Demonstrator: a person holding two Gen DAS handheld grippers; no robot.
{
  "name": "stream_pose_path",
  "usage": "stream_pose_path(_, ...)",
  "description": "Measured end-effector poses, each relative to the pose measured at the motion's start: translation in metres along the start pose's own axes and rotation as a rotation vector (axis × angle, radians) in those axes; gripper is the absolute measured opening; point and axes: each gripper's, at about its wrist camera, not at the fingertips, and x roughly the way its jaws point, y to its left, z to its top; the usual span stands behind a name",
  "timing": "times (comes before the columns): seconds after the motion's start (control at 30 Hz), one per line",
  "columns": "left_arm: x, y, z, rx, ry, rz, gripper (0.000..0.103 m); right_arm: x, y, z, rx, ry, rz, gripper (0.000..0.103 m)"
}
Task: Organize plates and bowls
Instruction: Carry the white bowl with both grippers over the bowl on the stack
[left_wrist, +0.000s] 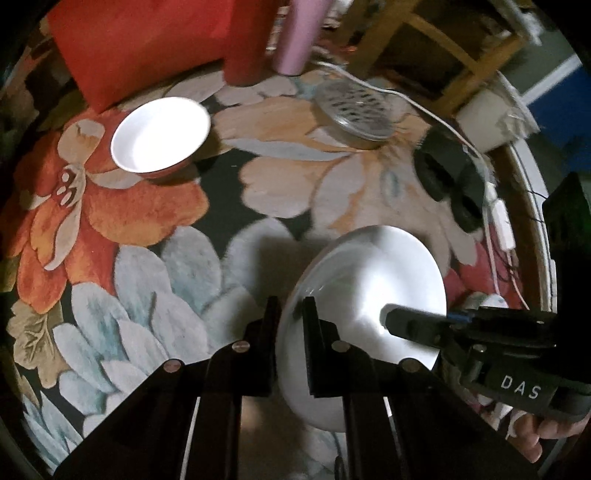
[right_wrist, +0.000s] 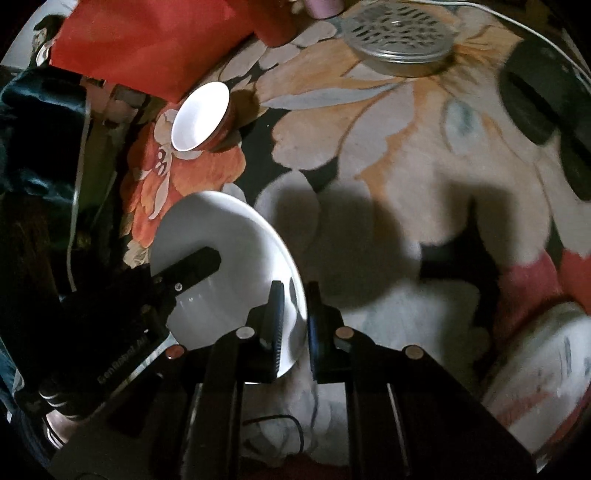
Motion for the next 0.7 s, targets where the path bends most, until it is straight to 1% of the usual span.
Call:
stream_pose_path(0.2,-0.015,-0.042,-0.021,0.072,-0.009,-0.036,0.010,-0.038,-0.024,-0.041,0.104,-0.091,0.001,0.012)
stream_pose_path(0.33,-0.009,-0.063,-0.030,0.094,0.016,-0.067,0.010,-0.050,-0.046,-0.057,0.170,-0.110,0.009,0.012)
stream_pose_path(0.47,0.000,-0.083,-0.036,0.123,0.028,-0.081,0.010,-0.059,-0.065,-0.068,0.217,-0.134,0.024,0.012)
stream_pose_path(0.6,0.008,-0.103,-0.041,0.141,0.041,-0.104,0.010,-0.069,-0.081,-0.084,0.224,-0.140,0.004,0.012)
stream_pose_path(0.7,0.014,-0.122,-0.045,0.175,0.047,-0.114,0.010,-0.075,-0.095,-0.094,0.239,-0.149,-0.017,0.012)
